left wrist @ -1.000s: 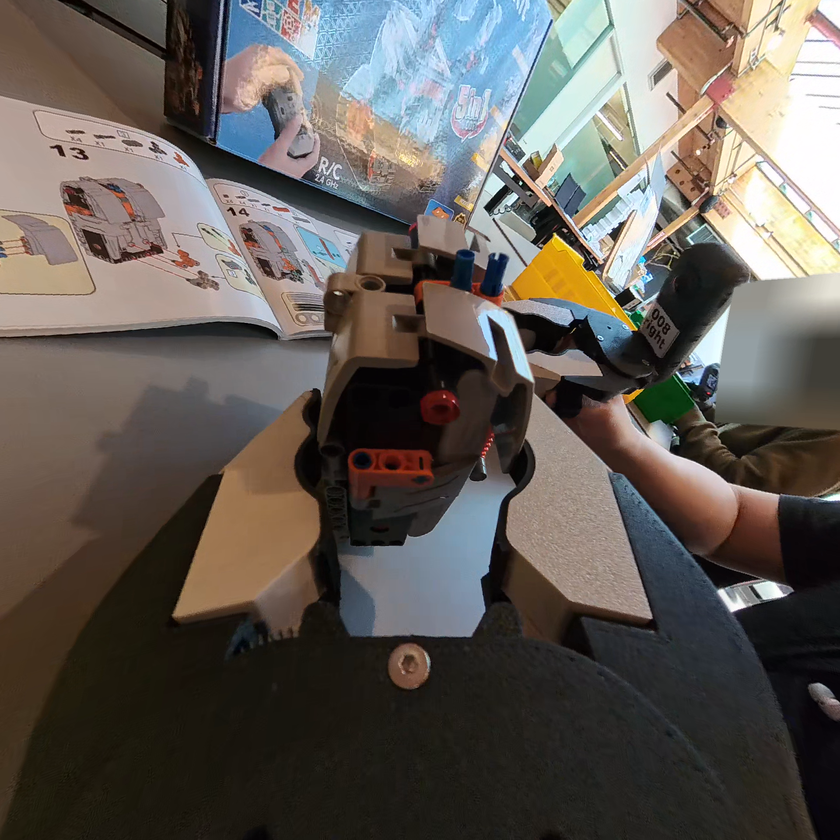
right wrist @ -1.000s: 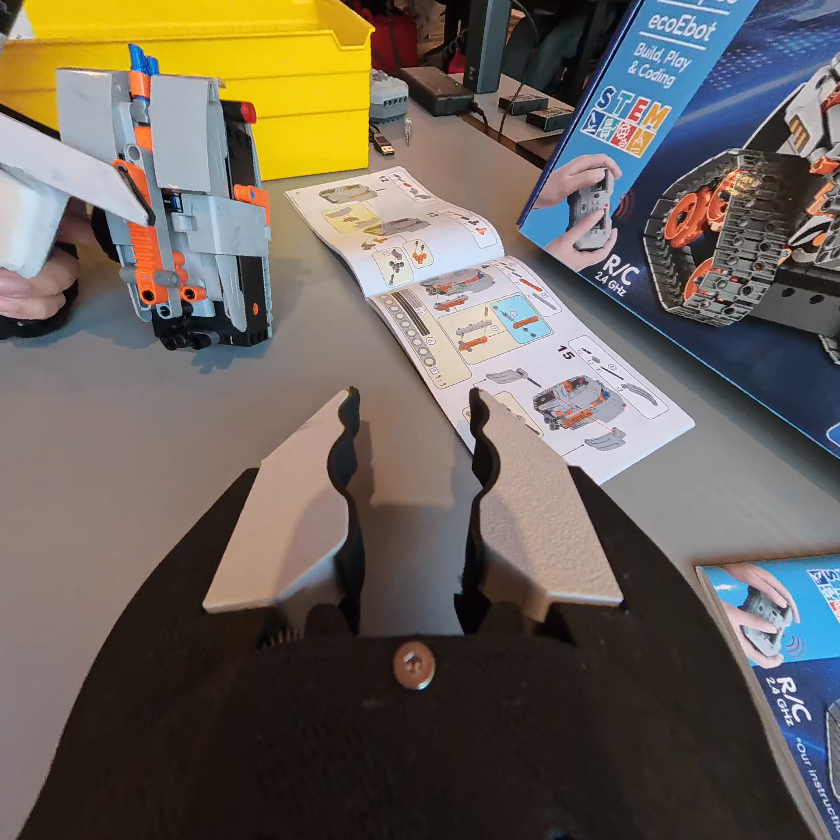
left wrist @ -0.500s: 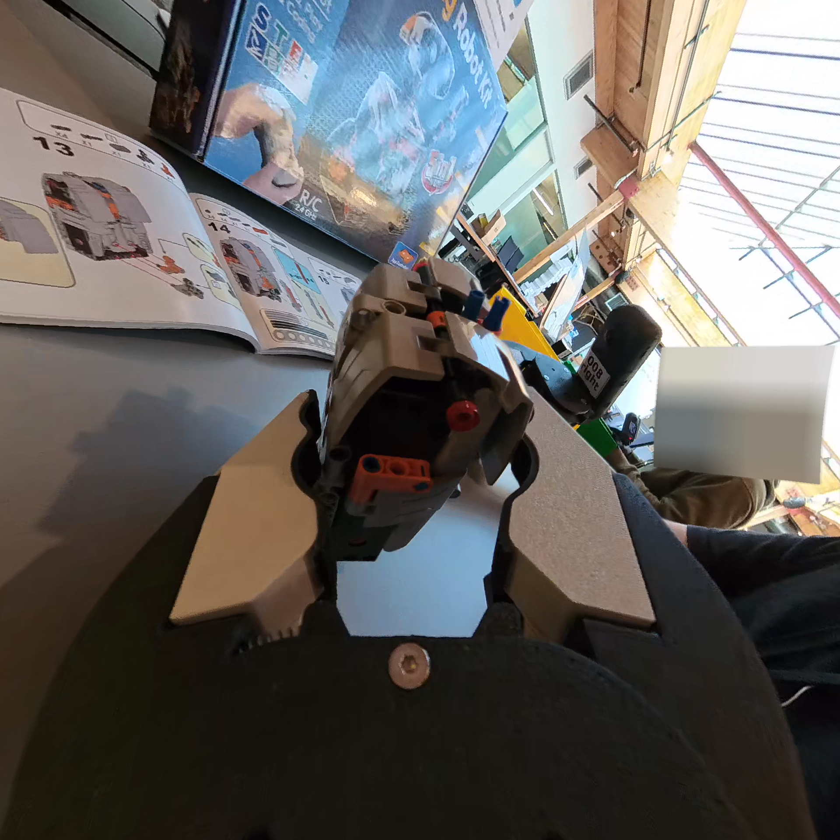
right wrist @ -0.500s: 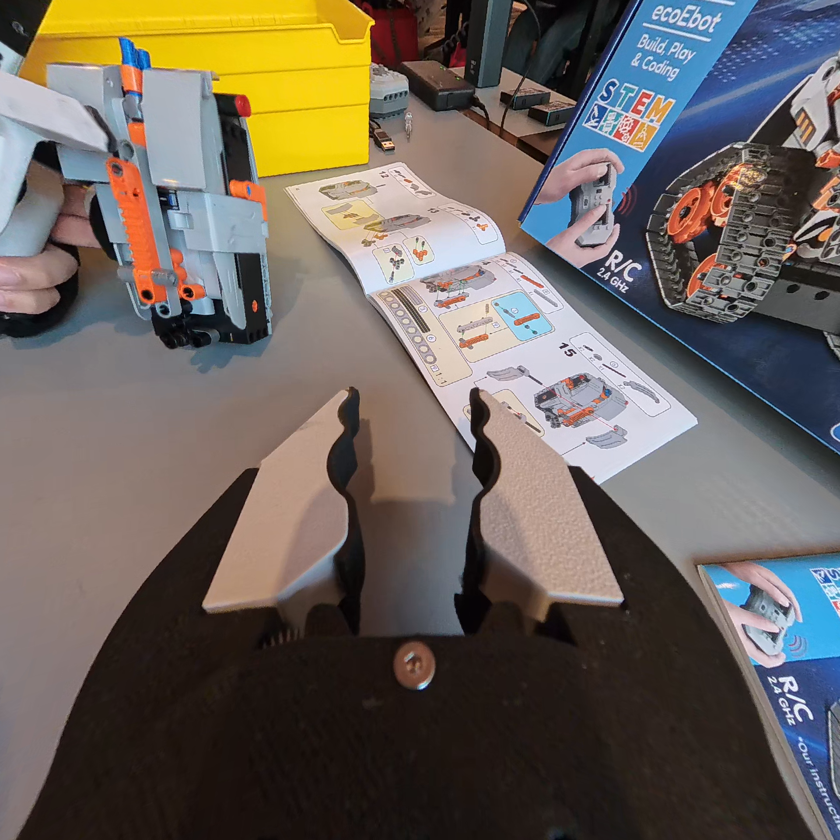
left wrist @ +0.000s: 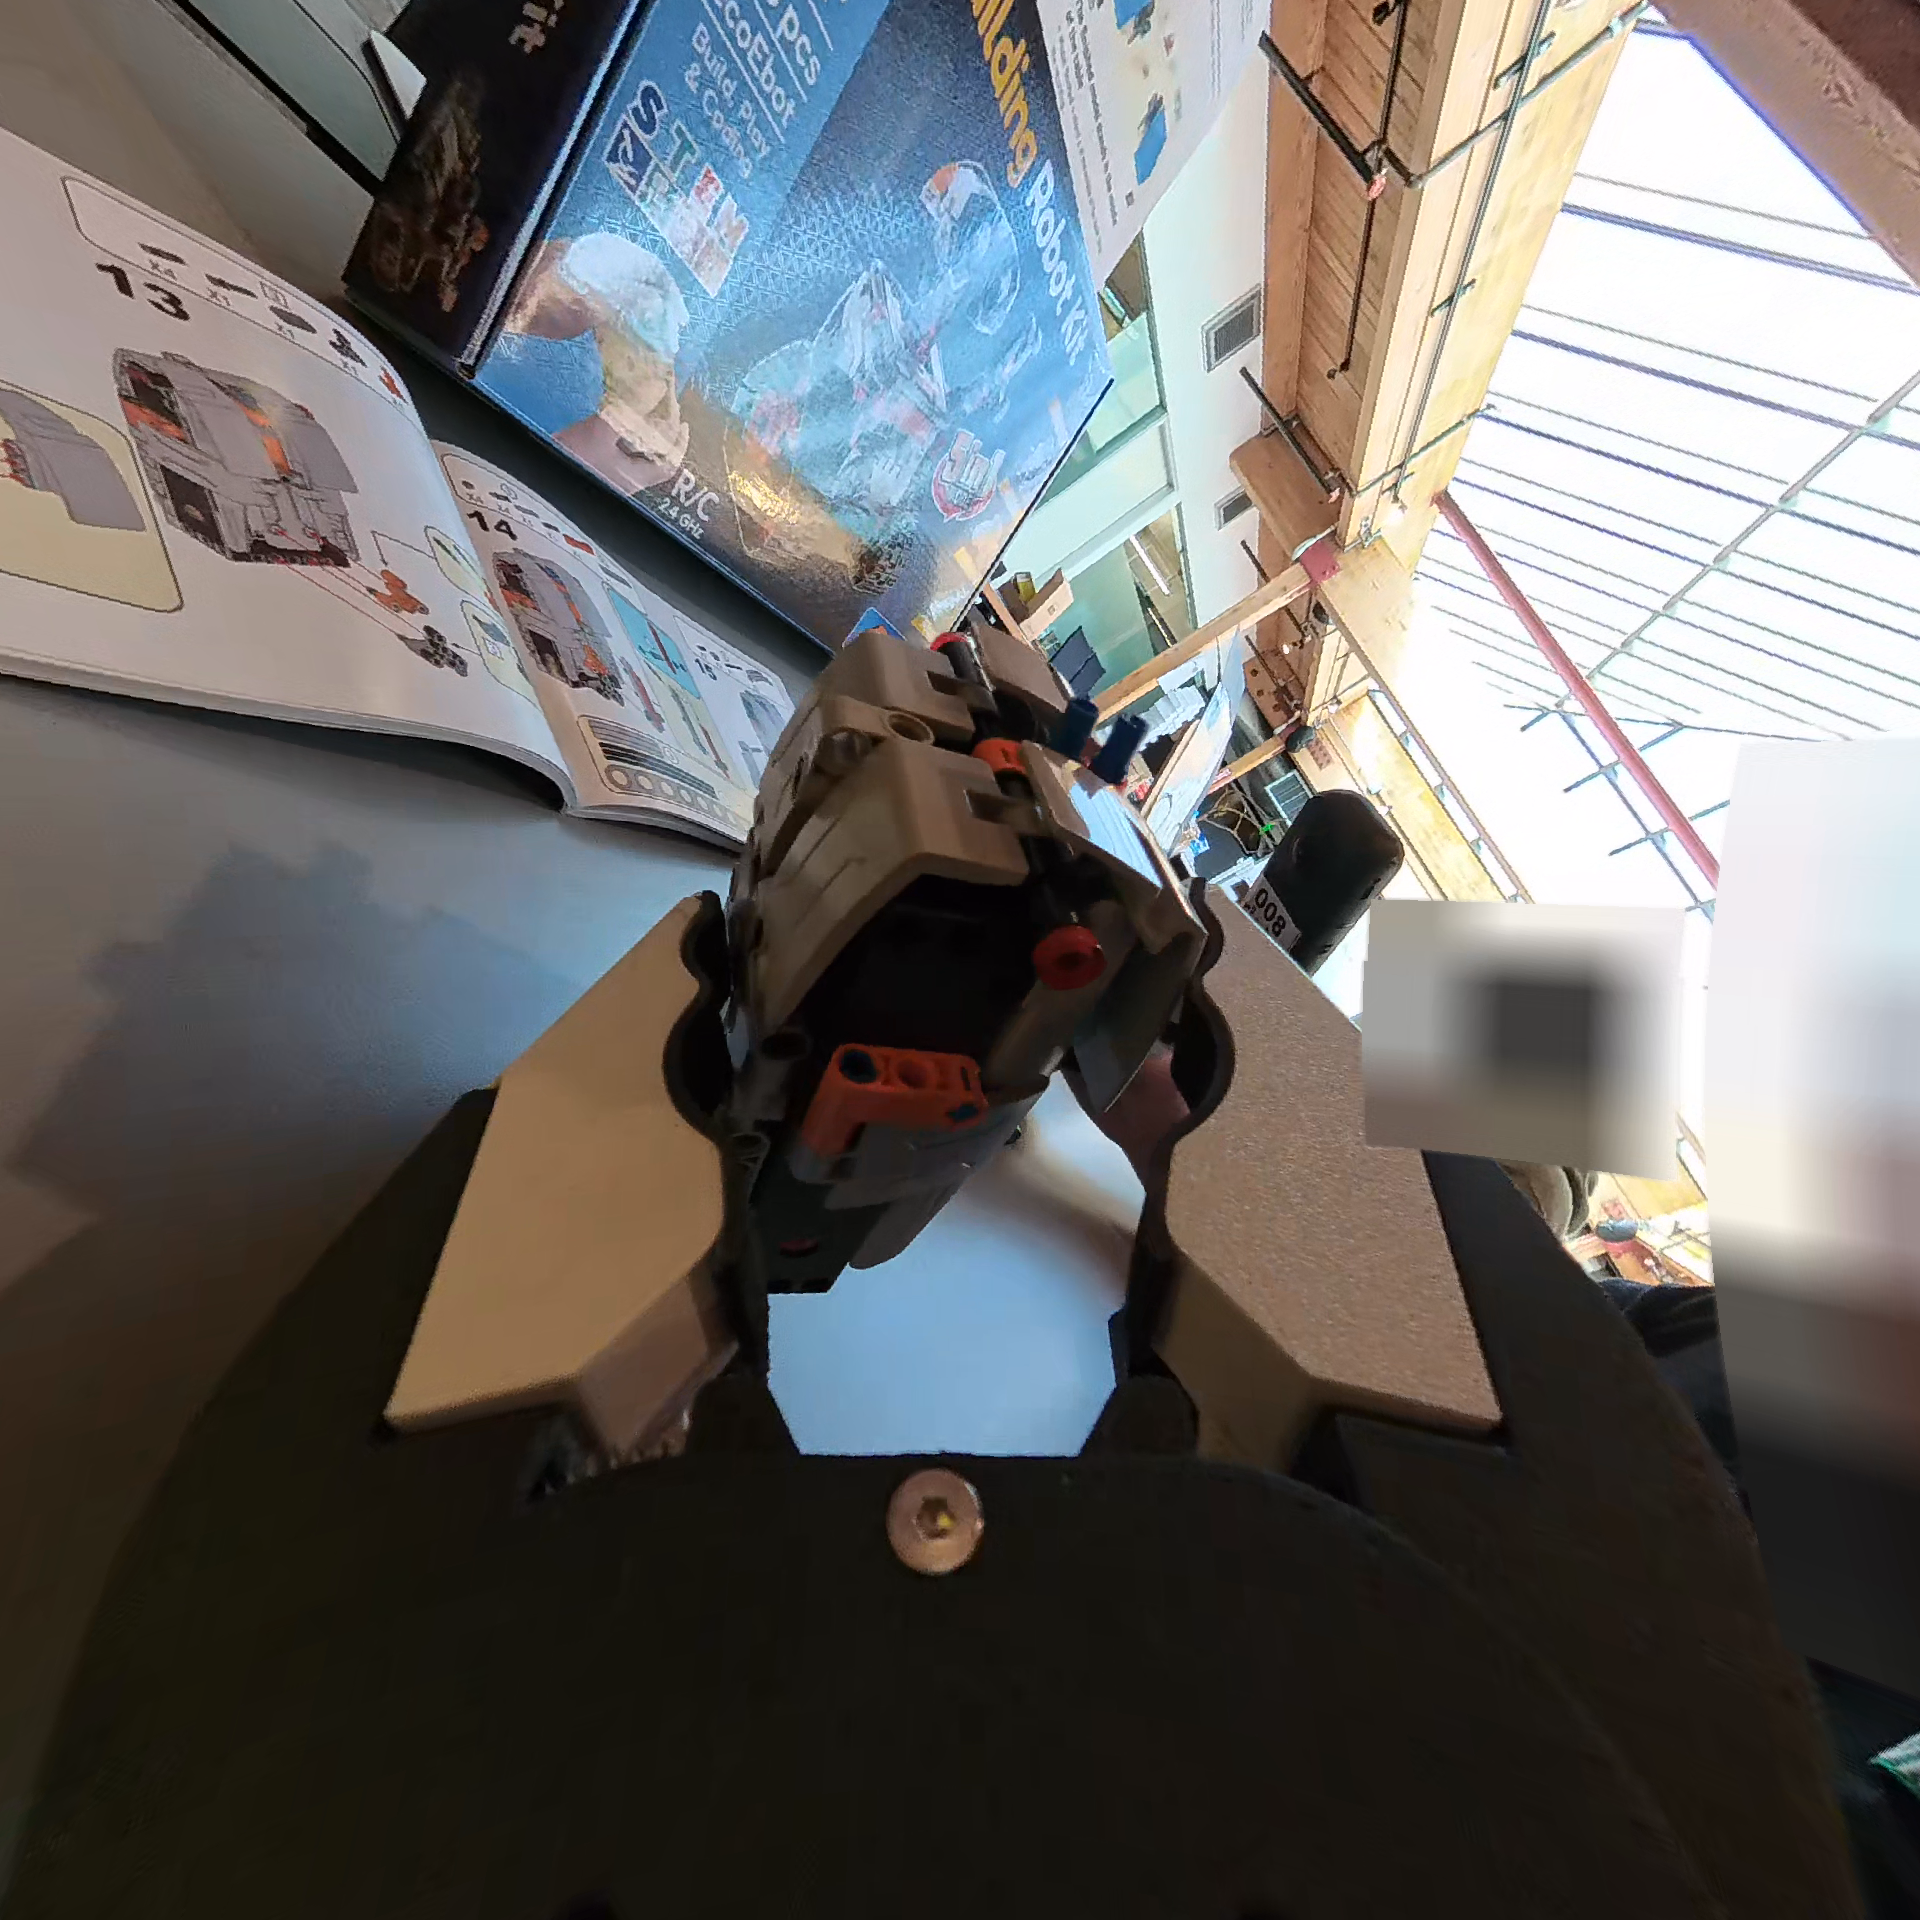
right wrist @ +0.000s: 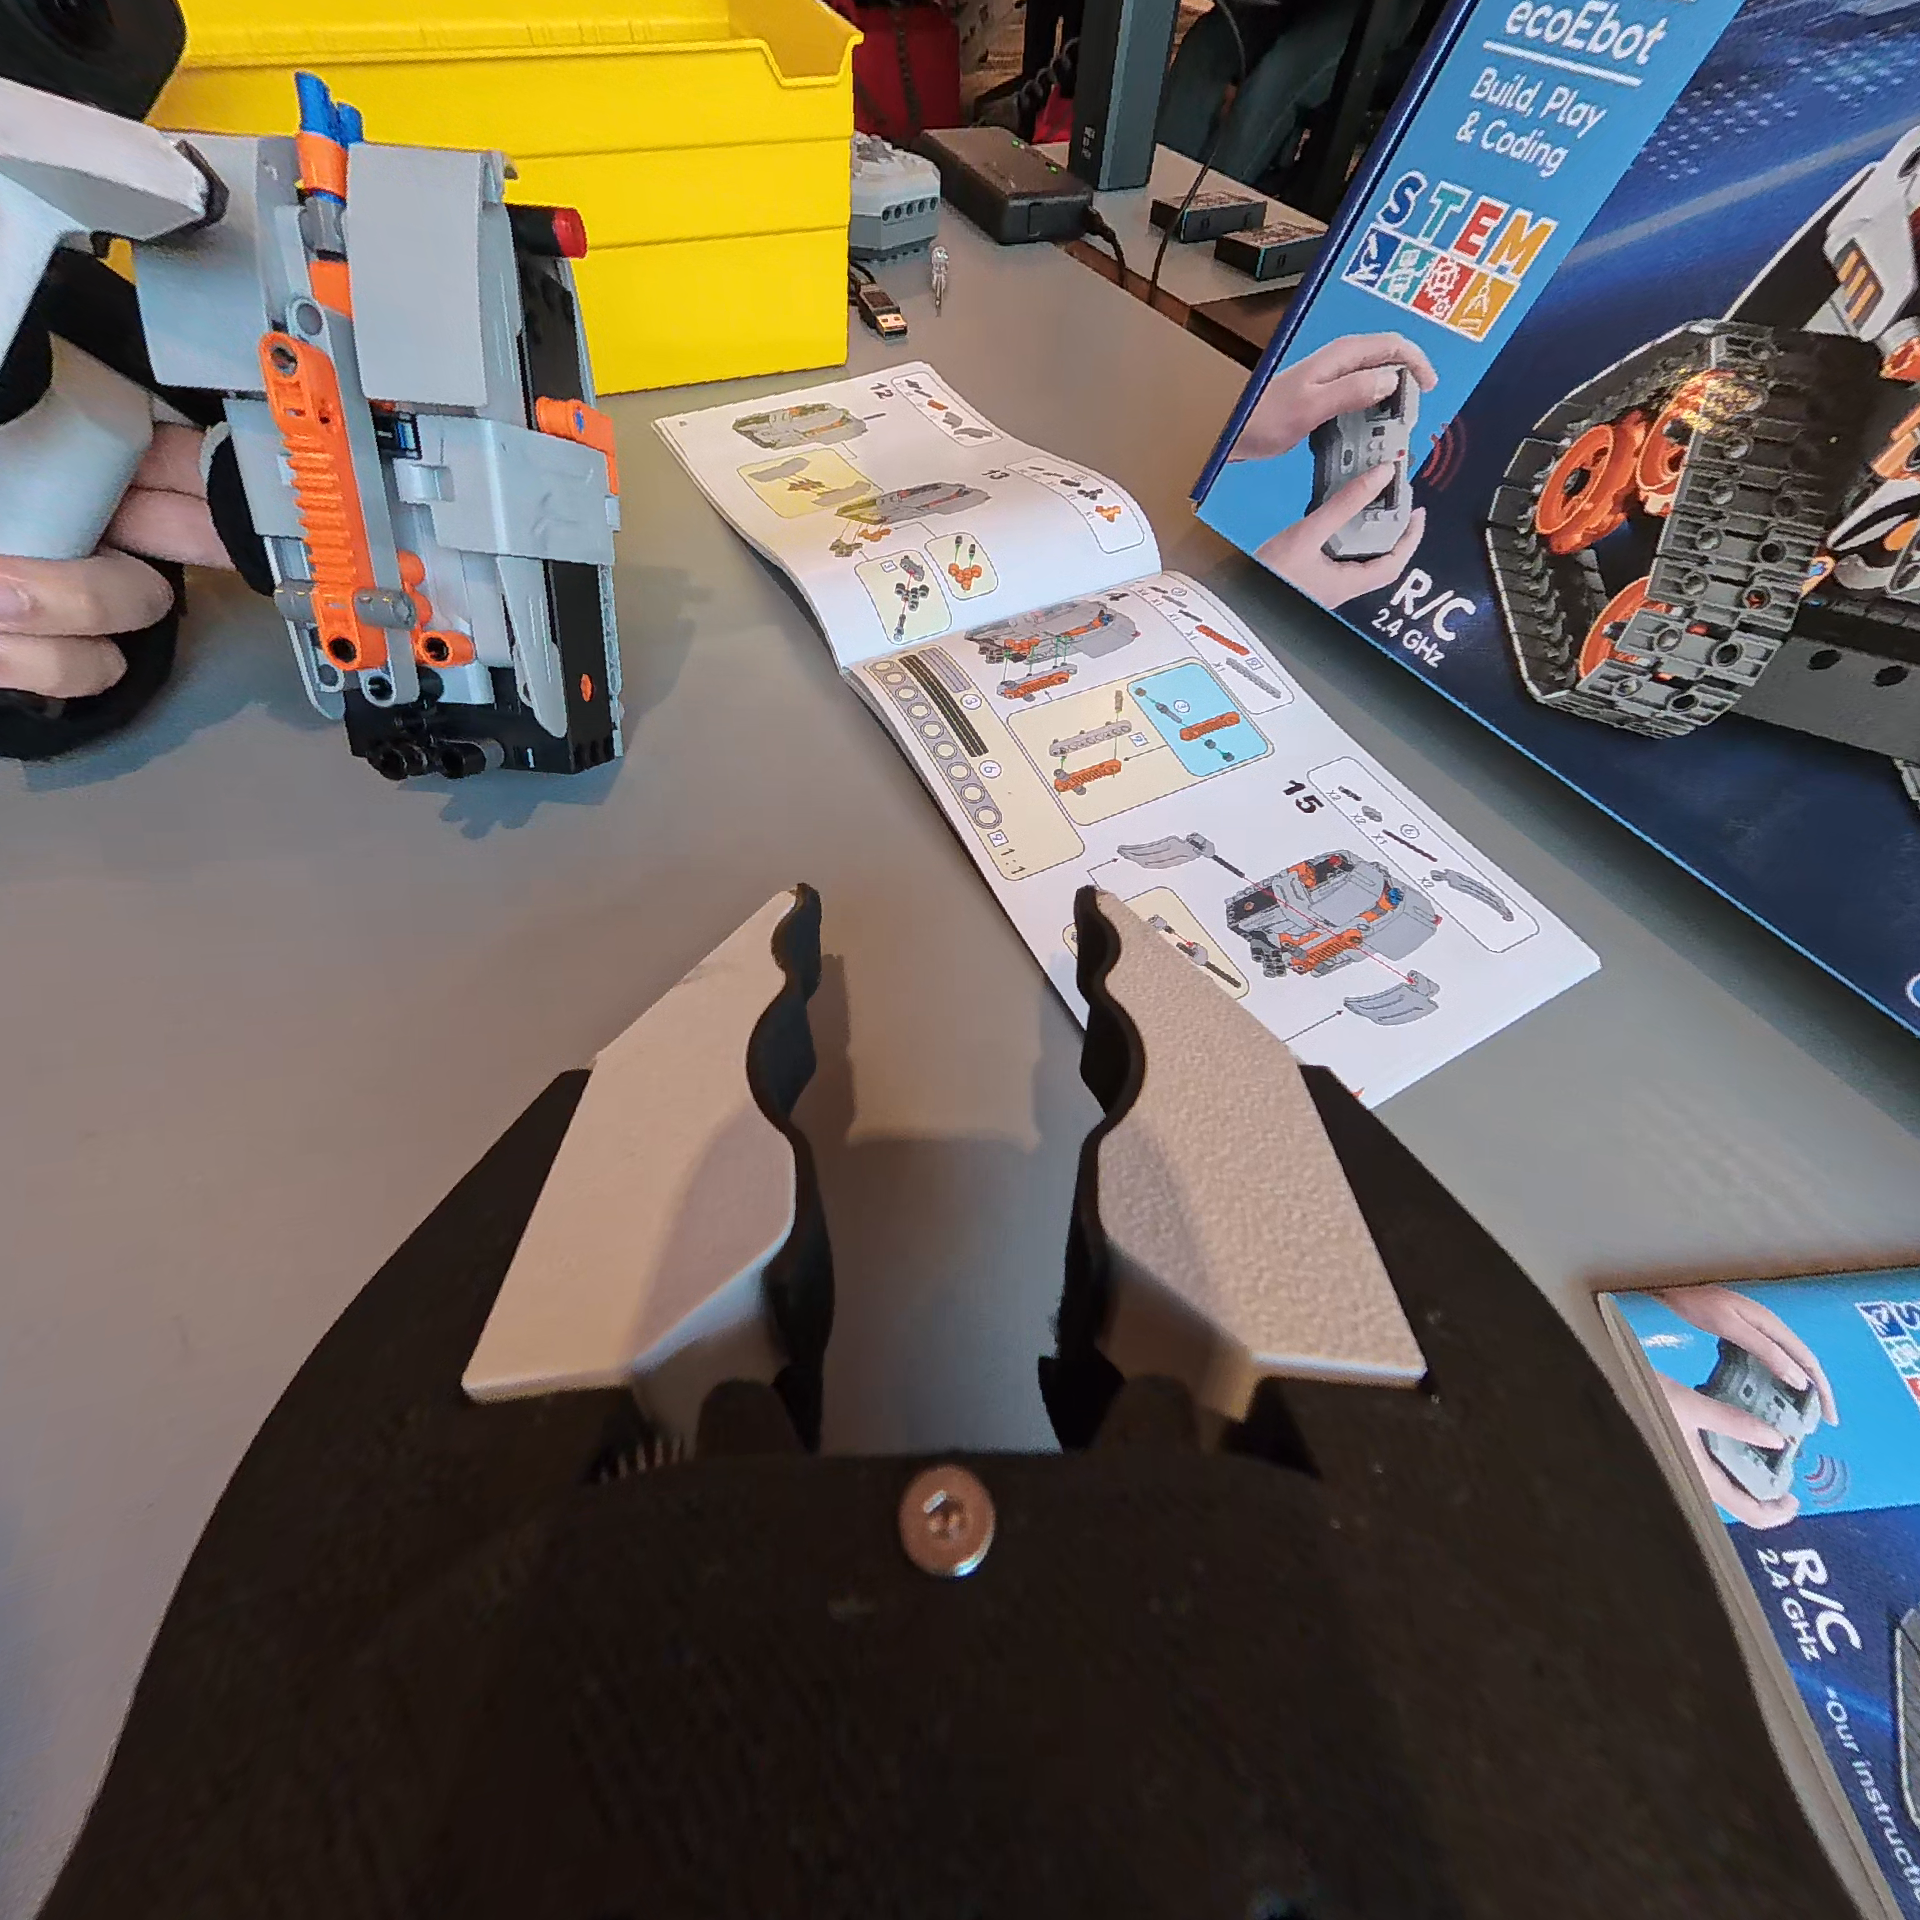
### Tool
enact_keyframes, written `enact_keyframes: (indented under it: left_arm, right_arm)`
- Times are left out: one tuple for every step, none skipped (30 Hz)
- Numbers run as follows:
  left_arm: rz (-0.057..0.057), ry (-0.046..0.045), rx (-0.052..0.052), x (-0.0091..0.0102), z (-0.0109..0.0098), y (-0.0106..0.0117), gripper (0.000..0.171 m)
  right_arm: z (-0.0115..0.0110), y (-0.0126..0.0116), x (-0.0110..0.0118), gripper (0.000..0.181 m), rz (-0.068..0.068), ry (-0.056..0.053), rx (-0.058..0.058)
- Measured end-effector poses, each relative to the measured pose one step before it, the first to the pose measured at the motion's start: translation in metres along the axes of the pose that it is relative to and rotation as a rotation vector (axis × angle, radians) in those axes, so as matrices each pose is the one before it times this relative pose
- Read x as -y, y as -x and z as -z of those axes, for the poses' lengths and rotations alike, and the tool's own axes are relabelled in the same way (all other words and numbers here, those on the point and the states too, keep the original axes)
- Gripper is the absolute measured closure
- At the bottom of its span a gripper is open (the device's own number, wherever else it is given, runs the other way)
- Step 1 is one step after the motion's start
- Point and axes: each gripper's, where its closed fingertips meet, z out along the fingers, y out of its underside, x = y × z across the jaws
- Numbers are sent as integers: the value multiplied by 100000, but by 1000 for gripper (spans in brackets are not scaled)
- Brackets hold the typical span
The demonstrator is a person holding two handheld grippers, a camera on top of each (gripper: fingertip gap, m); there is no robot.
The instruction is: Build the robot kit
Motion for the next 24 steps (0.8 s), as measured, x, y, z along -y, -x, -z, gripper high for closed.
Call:
enact_keyframes:
  left_arm:
    - [-187, 36, 113, -13, 10, -13, 85]
    - [-144, 39, 165, -1, 4, -12, 85]
    - [-148, -41, 377, 18, 29, 22, 85]
    - [-82, -189, 527, 37, 36, 61, 86]
    - [87, -427, 551, 82, 67, 71, 87]
    - [189, -679, 563, 118, 97, 102, 87]
    - [211, -708, 574, 139, 110, 101, 89]
    - [374, -613, 516, 111, 111, 120, 90]
    - [566, -595, 383, 95, 90, 103, 90]
    - [771, -598, 191, 70, 74, 81, 90]
    - [960, -505, -21, 56, 61, 61, 90]
    - [1021, -335, -210, 38, 31, 34, 91]
    - [962, -197, -312, 20, 33, 12, 90]
    - [717, -121, -318, 4, 28, 1, 90]
    - [413, -83, -259, 9, 14, -9, 90]
    - [235, -94, -133, -3, 17, 1, 89]
    - [134, -74, -45, 18, 5, 11, 90]
    - [28, 14, 44, -2, 9, 16, 90]
    - [-146, 105, 114, -3, -7, 10, 90]
    - [-289, 101, 156, -6, 4, 1, 90]
    - [-317, 48, 137, -17, 4, -11, 90]
    - [-265, 18, 113, -18, 3, -10, 90]
    - [-204, 9, 136, -4, 4, -4, 90]
    - [-108, 14, 109, -9, -1, 7, 90]
  right_arm:
    - [-9, 9, -4, 133, 94, 81, 27]
    - [-9, 12, -12, 133, 92, 60, -13]
    - [0, 13, -3, 133, 99, 31, 41]
    - [2, 17, -7, 133, 24, 63, 34]
    - [-5, 7, -2, 133, 16, 40, 19]
    - [-6, 7, 0, 133, 23, 26, 23]
    - [-4, -8, -2, 133, -14, 26, -3]
    - [1, 2, -2, 133, -29, 12, 2]
    - [-9, 5, -11, 133, 39, 41, 14]
    - [2, 14, -7, 134, 66, 59, 35]
    - [-8, 14, 2, 133, 68, 25, -3]
    - [0, 20, -3, 134, 80, 33, 82]
    - [-9, 39, -6, 134, 87, 109, 139]
    - [0, 29, -23, 134, 108, 125, 63]
    - [-4, 11, 3, 134, 137, 2, -53]
    - [4, 14, 7, 134, 87, 25, 48]
    - [-11, 15, -15, 134, -61, 86, 90]
    - [6, -2, 8, 134, -102, -7, 40]
    - [5, 3, 1, 134, -23, -32, 50]
    - [-8, 6, -4, 134, -4, 71, 63]
    - [-18, 15, -13, 134, 22, 93, 95]
    - [-11, 37, -11, 134, 52, 156, 173]
    - [-17, 42, -29, 134, 92, 246, 182]
    - [-23, 34, -27, 134, 161, 257, 120]
